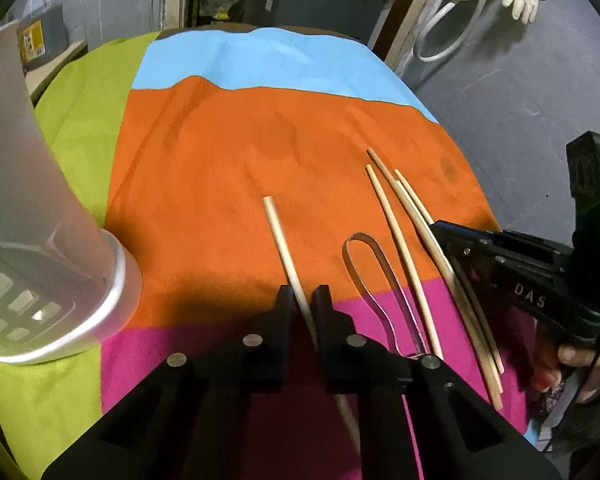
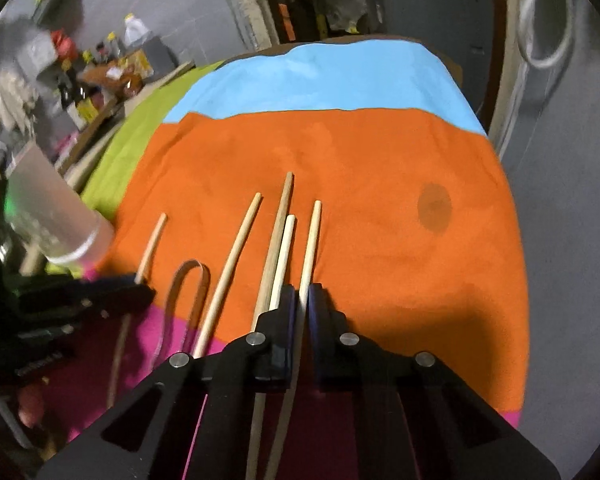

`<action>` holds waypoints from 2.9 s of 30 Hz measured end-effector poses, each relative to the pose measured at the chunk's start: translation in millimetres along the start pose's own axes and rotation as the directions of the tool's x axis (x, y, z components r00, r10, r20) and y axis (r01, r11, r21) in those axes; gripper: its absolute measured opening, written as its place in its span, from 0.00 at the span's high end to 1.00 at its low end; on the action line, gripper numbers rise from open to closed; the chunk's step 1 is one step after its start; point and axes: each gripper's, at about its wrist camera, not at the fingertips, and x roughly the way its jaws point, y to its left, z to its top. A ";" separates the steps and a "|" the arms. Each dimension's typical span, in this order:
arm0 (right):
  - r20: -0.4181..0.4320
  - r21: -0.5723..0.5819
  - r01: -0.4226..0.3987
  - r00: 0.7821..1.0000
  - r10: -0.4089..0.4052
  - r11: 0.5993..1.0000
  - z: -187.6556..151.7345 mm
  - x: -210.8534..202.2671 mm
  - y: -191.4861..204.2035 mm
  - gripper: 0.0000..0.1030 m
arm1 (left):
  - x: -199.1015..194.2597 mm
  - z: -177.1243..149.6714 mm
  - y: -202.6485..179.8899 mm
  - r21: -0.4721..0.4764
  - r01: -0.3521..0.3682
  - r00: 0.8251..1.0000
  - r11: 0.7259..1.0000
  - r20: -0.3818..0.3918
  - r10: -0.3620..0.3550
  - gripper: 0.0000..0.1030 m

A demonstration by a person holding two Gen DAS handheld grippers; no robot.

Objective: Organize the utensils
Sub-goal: 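Grasp a wooden chopstick with the left tool while the right tool grasps another chopstick, then lift both held chopsticks up and carry them over the white basket, then lower the chopsticks into the basket and open both tools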

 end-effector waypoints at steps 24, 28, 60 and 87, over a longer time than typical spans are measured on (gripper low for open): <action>0.450 -0.055 -0.047 0.891 0.067 0.997 -32.6 -81.0 29.8 0.97 | -73.9 -32.1 -23.6 0.040 0.064 0.905 0.997 0.418 -0.075 0.98; 0.585 -0.114 0.015 0.809 0.055 0.993 -33.7 -100.0 53.5 0.97 | -101.8 -30.5 -25.4 0.057 0.036 0.829 0.998 0.556 -0.061 0.98; 0.801 -0.265 -0.304 0.459 0.384 0.915 65.5 -71.6 204.8 0.97 | -239.5 -26.0 167.7 -0.289 0.013 0.408 0.957 0.876 0.258 0.98; 0.877 -0.217 -0.115 0.412 0.245 0.969 48.1 -37.4 229.5 0.97 | -201.1 -31.6 170.0 -0.379 -0.064 0.340 0.923 0.861 0.377 0.98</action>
